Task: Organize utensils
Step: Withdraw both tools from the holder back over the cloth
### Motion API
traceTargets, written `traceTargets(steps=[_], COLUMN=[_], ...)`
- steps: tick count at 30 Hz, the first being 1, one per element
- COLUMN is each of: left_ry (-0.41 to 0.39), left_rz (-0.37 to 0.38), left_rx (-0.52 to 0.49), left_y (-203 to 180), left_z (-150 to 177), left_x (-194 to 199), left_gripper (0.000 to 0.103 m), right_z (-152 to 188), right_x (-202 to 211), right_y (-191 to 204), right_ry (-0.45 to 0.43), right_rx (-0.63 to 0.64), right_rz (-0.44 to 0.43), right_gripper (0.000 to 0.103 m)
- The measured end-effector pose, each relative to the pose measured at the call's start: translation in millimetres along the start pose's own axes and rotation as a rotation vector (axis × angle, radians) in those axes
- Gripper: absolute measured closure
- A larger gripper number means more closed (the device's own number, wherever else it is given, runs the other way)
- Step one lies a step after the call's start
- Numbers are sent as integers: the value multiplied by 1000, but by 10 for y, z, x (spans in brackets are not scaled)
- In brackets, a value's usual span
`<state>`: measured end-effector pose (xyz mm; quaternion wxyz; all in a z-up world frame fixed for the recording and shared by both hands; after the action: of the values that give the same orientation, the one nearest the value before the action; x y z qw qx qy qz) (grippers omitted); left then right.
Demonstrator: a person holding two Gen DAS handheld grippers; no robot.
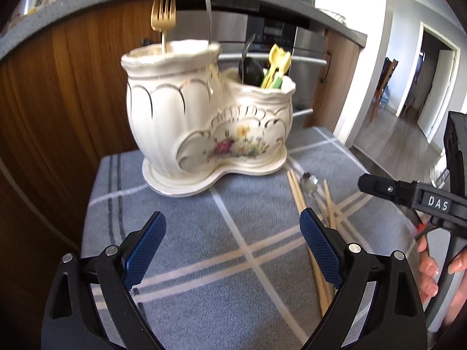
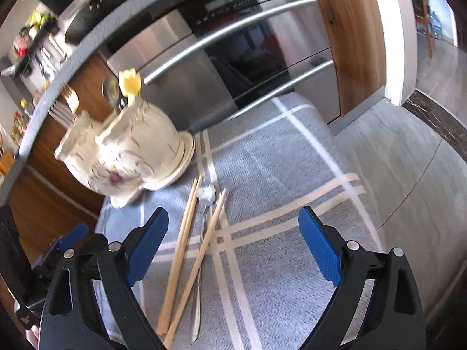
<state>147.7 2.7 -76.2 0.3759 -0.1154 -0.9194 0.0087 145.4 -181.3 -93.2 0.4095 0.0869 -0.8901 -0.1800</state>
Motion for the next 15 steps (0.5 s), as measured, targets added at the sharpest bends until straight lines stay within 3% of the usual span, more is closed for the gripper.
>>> traceTargets(steps=[5, 10, 12, 15], left_ry=[16, 30, 31, 28], left_rz=[6, 18, 24, 32], left_rx=[26, 49, 53, 43], left_y=[59, 97, 91, 51], left_z=[22, 46, 52, 54], left_x=[-91, -124, -119, -91], left_gripper=[11, 11, 11, 11], right_z=[45, 105, 116, 117], right_x=[-123, -281, -314, -356], right_y=[117, 190, 217, 227], right_ry=[20, 76, 92, 102], right_rx=[70, 61, 38, 17], right_rz=[40, 14, -18, -26], right_gripper=[38, 73, 81, 82])
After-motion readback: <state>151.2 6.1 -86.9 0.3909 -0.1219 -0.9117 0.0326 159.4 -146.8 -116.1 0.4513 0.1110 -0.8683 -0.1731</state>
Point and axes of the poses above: each gripper's, at about its wrist camera, not at the fingertips, and x roughly against the way its jaws point, y to its left, z to its underside, the point moved 8 cm from there along -x, roughly the way its jaws point, and after that the axes turned 3 degrees about x, right-handed, at the moved point
